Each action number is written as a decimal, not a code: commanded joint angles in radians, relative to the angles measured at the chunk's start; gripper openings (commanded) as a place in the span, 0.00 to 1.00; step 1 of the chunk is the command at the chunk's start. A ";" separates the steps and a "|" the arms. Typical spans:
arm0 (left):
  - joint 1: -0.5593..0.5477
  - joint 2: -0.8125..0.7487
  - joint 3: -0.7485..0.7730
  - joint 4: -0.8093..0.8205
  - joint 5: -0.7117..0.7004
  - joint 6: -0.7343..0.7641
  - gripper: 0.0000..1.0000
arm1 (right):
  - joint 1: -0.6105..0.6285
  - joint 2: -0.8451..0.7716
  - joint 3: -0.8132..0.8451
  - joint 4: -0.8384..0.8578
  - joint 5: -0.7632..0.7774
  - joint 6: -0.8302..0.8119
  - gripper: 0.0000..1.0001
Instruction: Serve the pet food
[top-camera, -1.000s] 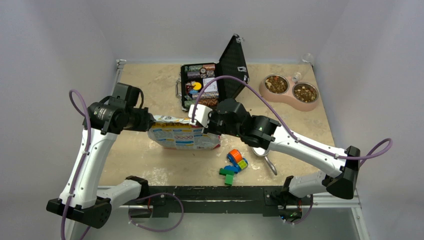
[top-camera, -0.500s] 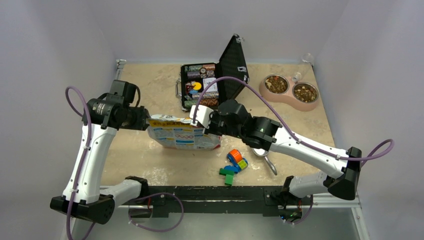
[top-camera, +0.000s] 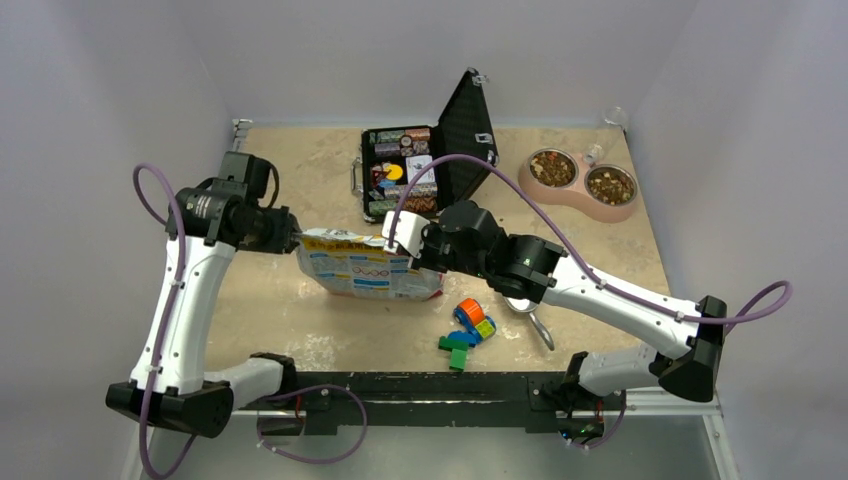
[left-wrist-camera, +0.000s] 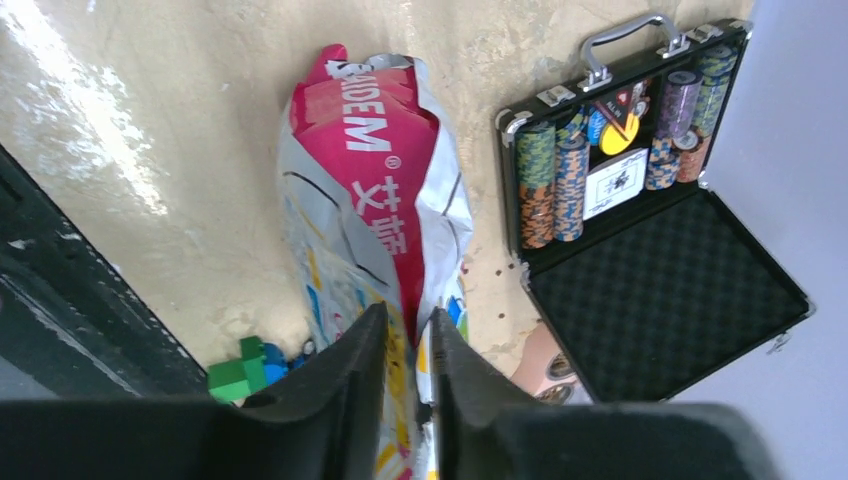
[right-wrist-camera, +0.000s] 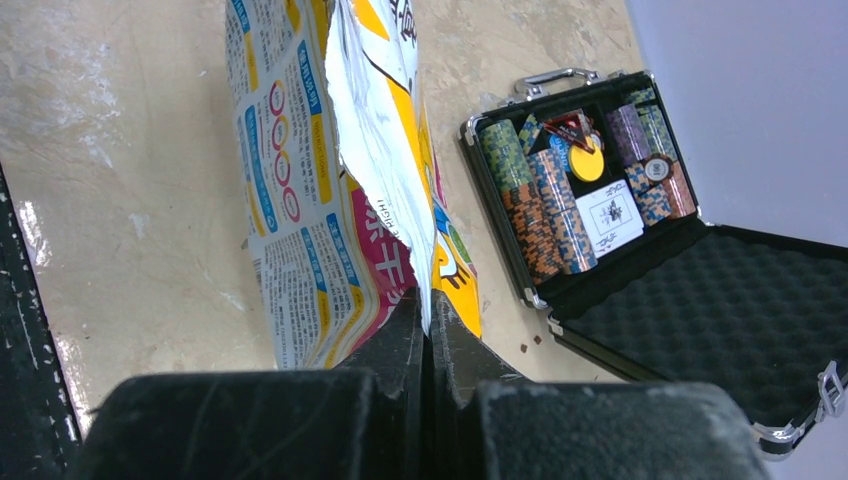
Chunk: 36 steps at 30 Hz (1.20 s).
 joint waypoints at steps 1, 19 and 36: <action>0.034 -0.085 -0.084 0.076 -0.004 -0.004 0.37 | -0.014 -0.061 0.024 -0.025 0.080 0.000 0.00; -0.008 -0.060 -0.091 0.085 0.213 0.015 0.59 | -0.014 -0.032 0.058 -0.064 0.067 -0.001 0.00; -0.284 -0.057 -0.135 0.291 0.241 -0.136 0.35 | -0.014 -0.019 0.065 -0.065 0.055 0.004 0.00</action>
